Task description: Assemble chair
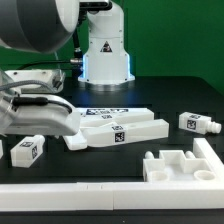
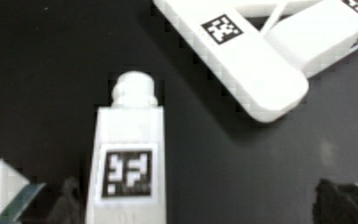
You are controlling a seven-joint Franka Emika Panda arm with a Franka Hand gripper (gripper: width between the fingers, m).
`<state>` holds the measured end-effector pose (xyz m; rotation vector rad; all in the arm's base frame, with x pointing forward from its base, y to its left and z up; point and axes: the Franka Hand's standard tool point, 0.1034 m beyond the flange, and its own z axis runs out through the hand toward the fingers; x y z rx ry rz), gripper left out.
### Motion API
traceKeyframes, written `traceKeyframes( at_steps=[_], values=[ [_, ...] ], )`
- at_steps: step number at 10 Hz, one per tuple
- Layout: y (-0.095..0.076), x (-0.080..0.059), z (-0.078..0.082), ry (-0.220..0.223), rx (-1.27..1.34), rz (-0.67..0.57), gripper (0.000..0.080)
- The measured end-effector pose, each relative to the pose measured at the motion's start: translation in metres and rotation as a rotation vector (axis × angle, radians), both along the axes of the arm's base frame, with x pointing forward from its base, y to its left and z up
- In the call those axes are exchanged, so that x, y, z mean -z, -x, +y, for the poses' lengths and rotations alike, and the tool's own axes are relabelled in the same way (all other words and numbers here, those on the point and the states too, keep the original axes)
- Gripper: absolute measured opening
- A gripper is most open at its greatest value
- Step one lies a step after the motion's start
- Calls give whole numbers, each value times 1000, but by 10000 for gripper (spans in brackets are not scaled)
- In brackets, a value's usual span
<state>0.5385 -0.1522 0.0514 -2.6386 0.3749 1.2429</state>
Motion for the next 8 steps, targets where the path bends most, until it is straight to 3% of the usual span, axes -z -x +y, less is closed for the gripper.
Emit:
traceKeyframes(
  at_steps=[1, 5, 8],
  values=[
    [6, 7, -6, -3, 17, 41, 649],
    [15, 31, -4, 7, 22, 50, 649],
    [15, 37, -4, 9, 21, 46, 649]
  ],
)
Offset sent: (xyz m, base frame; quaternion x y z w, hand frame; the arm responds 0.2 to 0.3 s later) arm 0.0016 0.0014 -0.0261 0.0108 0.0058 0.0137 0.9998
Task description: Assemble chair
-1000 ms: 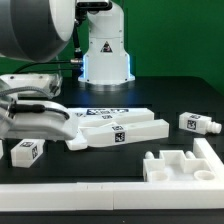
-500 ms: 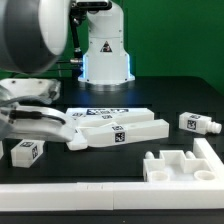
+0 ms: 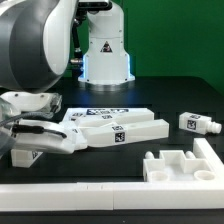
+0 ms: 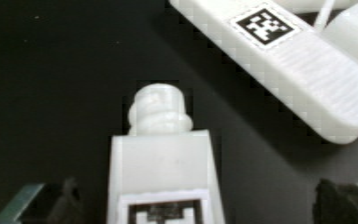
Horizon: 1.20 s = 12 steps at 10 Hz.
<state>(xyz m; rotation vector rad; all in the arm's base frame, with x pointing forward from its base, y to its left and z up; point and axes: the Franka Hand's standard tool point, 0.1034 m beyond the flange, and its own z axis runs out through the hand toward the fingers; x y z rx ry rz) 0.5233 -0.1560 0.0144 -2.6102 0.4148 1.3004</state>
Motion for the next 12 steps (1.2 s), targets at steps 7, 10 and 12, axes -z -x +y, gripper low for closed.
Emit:
traceKeyframes(
  at_steps=[7, 10, 12],
  values=[
    [-23, -11, 8, 25, -19, -88, 281],
    [-53, -81, 65, 115, -33, -370, 281],
    [-72, -117, 90, 139, -53, -517, 281]
  ],
)
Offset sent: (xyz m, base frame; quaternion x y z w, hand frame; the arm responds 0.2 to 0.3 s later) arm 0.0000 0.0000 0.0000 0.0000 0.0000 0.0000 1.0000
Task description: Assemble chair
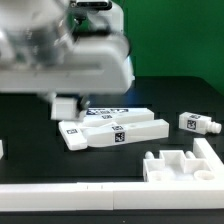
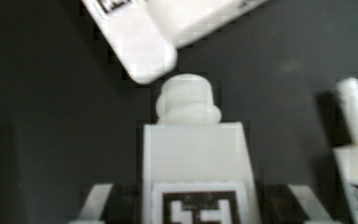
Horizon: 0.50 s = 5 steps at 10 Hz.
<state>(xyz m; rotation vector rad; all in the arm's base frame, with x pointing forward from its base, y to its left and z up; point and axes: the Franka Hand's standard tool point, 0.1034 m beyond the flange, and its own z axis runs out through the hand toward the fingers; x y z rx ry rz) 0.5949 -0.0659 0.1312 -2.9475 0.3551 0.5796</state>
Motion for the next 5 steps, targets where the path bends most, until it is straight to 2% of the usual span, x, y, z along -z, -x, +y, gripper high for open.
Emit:
traceKeyframes(
  at_steps=[1, 2, 3, 4, 5],
  values=[
    [-12, -3, 1, 29, -12, -146, 281],
    [0, 3, -3, 56, -1, -238, 281],
    [8, 4, -2, 61, 4, -252, 281],
    [-6, 3, -4, 97, 3, -364, 282],
    [-7, 4, -6, 127, 4, -447, 282]
  ],
)
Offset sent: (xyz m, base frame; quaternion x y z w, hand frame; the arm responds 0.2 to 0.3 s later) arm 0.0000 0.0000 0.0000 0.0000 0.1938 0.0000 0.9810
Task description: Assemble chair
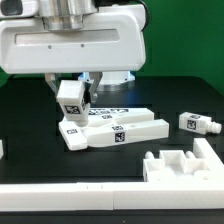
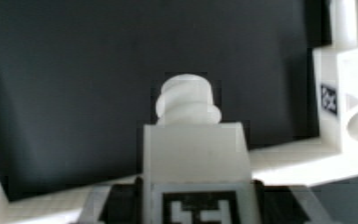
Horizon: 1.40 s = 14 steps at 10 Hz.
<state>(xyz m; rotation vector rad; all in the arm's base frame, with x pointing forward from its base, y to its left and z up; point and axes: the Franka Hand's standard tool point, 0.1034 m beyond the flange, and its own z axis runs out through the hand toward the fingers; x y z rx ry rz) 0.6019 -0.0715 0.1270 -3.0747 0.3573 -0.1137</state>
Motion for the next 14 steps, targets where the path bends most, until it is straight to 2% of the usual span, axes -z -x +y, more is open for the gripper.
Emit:
traceKeyframes(
  at_steps=[1, 2, 3, 4, 5, 7, 9, 10, 11, 12, 13, 14],
  values=[
    [-2, 0, 1, 21, 8, -55, 282],
    [-18, -5, 28, 44, 32, -203, 282],
    [-30, -11, 65, 37, 33, -289, 282],
    [-39, -17, 87, 36, 55, -385, 282],
    [-39, -17, 98, 54, 39, -467, 282],
    [-38, -13, 94, 76, 32, -519, 282],
    [-38, -10, 97, 78, 20, -516, 282],
    [-36, -2, 111, 89, -25, -534, 282],
    [-33, 12, 138, 89, -75, -533, 282],
    [-33, 20, 155, 90, -112, -527, 282],
    [-33, 24, 168, 97, -144, -526, 282],
    [-33, 23, 165, 103, -148, -526, 282]
  ],
)
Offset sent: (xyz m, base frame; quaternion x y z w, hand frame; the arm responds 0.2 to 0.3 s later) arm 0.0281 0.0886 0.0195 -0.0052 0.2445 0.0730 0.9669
